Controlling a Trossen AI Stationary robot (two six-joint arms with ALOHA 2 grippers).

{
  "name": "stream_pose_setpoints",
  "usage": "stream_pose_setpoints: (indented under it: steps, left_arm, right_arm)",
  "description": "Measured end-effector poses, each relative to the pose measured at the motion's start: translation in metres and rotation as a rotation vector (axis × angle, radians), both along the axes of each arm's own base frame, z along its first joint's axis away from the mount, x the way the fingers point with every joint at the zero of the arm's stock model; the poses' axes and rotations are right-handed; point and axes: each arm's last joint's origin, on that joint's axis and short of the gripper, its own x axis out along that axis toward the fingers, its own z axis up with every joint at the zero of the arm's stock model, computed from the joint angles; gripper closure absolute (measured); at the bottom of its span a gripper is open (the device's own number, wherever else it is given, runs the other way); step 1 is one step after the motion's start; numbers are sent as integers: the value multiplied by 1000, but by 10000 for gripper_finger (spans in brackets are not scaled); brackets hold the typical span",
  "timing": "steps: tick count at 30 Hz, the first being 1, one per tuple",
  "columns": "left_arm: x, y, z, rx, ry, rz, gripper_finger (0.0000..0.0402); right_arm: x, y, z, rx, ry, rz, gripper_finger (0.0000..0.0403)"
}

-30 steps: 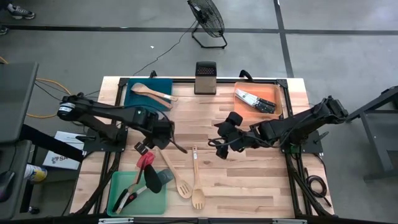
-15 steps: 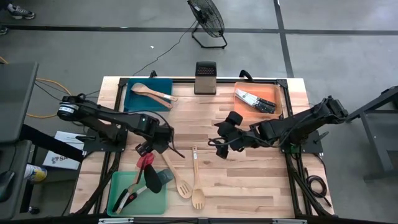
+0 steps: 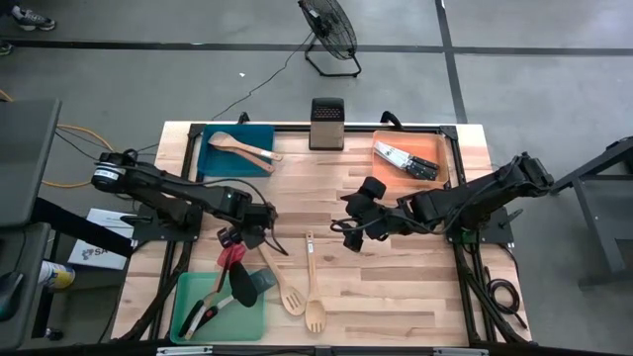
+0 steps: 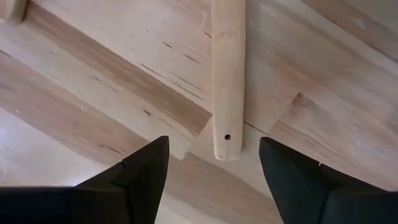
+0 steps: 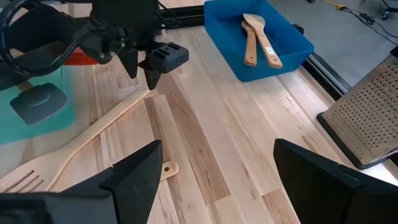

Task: Pick & Place Kitchen Items
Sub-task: Put the brown wooden spoon into the blue bin

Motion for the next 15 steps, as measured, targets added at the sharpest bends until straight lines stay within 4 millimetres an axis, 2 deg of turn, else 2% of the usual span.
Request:
stream_pose_setpoints:
  steps: [6, 15]
  left_arm:
    - [2, -1, -9, -25, -21, -16, 159]
    - [10, -2, -34, -19, 73, -16, 159]
  right_arm:
    - [0, 0, 0, 9, -4, -6, 105]
    - [0, 0, 0, 17, -3, -12, 105]
